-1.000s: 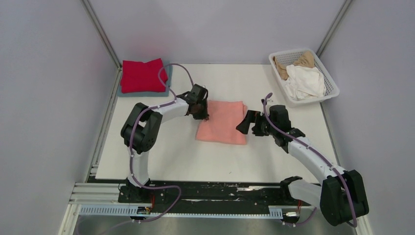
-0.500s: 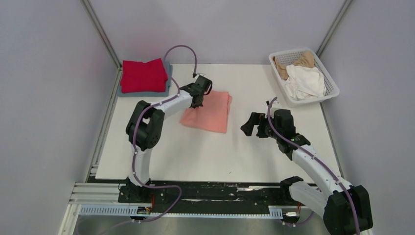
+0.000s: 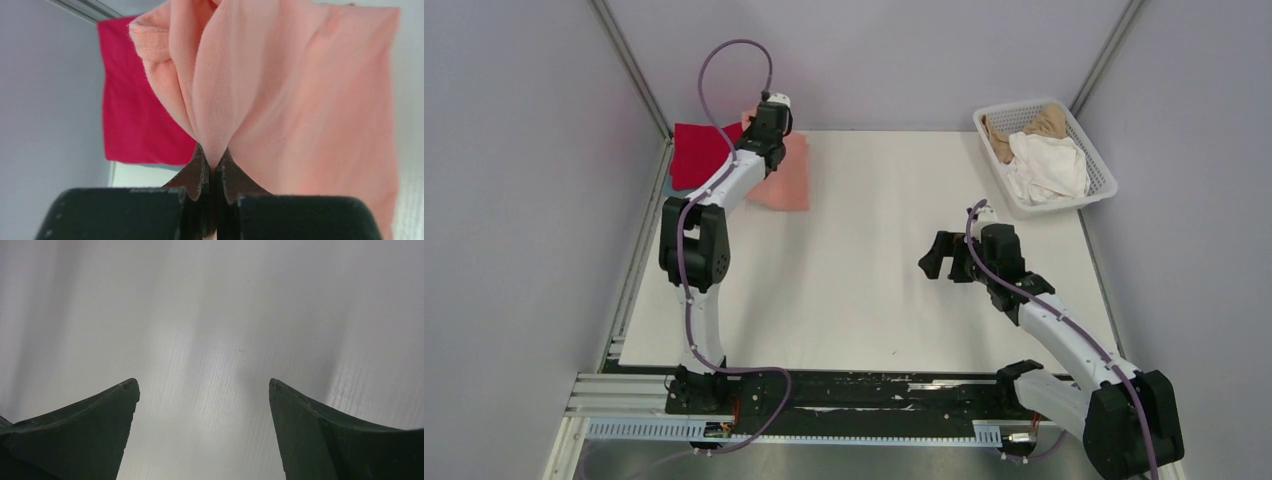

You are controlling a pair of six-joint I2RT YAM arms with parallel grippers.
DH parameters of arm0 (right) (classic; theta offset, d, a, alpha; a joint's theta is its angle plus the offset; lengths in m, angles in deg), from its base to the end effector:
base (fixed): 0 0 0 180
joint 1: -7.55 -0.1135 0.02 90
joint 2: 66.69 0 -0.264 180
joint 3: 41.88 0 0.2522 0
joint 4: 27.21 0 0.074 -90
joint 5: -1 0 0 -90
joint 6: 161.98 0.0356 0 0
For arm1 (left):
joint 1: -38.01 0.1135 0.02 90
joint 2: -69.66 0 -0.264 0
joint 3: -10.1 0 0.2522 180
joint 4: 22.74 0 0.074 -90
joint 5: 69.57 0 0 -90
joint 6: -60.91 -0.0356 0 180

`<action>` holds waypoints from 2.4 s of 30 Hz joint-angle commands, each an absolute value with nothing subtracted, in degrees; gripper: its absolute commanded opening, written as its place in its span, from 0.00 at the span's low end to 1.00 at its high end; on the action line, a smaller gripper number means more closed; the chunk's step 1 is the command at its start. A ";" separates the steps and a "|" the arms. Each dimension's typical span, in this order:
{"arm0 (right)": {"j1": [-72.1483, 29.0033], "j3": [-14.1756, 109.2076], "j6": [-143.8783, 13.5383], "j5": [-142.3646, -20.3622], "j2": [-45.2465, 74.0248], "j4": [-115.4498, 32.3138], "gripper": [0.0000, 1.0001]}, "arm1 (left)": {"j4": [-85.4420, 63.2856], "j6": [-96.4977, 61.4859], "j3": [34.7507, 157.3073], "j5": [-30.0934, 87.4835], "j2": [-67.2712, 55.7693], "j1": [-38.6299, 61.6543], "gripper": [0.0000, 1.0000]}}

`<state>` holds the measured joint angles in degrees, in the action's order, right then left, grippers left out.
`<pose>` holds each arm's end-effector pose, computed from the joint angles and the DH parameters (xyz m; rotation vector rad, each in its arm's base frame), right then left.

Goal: Fold and stack the t-shirts
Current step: Put the neatly folded tshirt into the corner of the board with the left arm

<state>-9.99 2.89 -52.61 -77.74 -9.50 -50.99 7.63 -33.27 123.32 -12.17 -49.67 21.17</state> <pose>0.1992 0.0703 0.2168 -0.0764 2.2473 0.5707 0.4685 -0.1218 0.2550 0.0790 2.1336 0.4965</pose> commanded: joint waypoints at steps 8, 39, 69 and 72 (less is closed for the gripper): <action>-9.76 4.04 -53.87 -81.79 -5.43 -49.12 1.00 | 1.43 -48.16 135.29 -5.50 -50.45 27.34 0.00; -9.72 3.96 -53.73 -82.68 -4.37 -49.06 1.00 | 9.72 -39.64 144.76 4.87 -50.51 35.05 0.00; -9.80 6.39 -51.27 -85.40 -1.06 -51.36 1.00 | 7.85 -35.92 149.22 16.62 -64.80 48.75 0.37; -9.82 6.89 -50.95 -85.33 -0.44 -51.62 1.00 | 7.66 -34.23 150.11 14.32 -64.57 49.07 0.95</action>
